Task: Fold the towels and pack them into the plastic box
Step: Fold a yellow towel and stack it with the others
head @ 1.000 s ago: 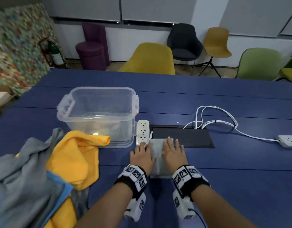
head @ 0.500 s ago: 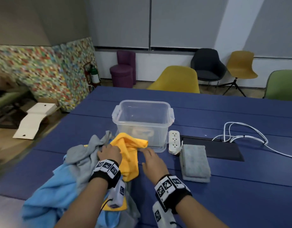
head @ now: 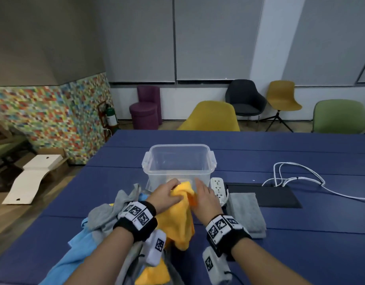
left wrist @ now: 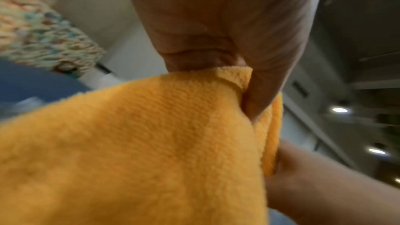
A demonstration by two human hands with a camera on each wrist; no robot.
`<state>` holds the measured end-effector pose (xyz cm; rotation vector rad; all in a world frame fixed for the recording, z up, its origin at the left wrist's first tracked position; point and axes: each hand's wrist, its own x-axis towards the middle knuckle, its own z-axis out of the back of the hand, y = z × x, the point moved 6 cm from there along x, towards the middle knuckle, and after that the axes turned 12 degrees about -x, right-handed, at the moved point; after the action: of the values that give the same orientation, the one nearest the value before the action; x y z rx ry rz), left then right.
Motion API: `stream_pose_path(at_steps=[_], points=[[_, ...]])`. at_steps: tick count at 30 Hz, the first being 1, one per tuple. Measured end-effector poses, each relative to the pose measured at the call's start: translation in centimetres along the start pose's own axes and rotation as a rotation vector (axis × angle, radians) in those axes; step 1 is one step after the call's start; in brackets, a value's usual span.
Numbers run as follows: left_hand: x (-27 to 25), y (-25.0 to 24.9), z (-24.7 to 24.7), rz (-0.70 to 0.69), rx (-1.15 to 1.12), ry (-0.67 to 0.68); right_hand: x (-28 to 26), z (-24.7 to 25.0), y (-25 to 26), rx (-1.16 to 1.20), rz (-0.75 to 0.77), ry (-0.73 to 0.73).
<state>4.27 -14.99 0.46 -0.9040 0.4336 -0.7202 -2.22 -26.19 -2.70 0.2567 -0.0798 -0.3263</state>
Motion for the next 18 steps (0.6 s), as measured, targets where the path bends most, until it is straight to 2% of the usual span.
stream_pose_path(at_steps=[2,5,7,9,11,13,16,18], points=[[-0.9,-4.1,0.7,-0.143,-0.023,0.053,0.2,2.8,-0.7,-0.008,0.032,-0.021],[-1.3,-8.6,2.7,-0.231,0.115,-0.019,-0.7,8.0,-2.8,-0.011,0.023,-0.076],[-1.3,-8.7,3.3,-0.076,0.253,0.013,-1.8,11.5,-5.0,0.08,-0.03,-0.138],[-1.7,-6.9,2.2,0.116,0.44,0.131,-3.4,13.9,-7.2,0.057,-0.041,-0.124],[-2.5,-5.0,0.2,0.195,0.563,0.236,-5.2,14.4,-9.0,-0.09,0.005,0.033],[-3.6,-3.3,-1.9,0.223,0.589,0.298,-7.7,13.3,-10.9,-0.182,0.035,0.259],[-5.2,-3.2,-3.8,0.208,0.465,0.394,-11.8,11.5,-14.4,-0.1,-0.026,0.561],[-5.8,-4.2,-4.0,0.218,0.297,0.425,-13.7,11.4,-16.4,0.011,-0.09,0.663]])
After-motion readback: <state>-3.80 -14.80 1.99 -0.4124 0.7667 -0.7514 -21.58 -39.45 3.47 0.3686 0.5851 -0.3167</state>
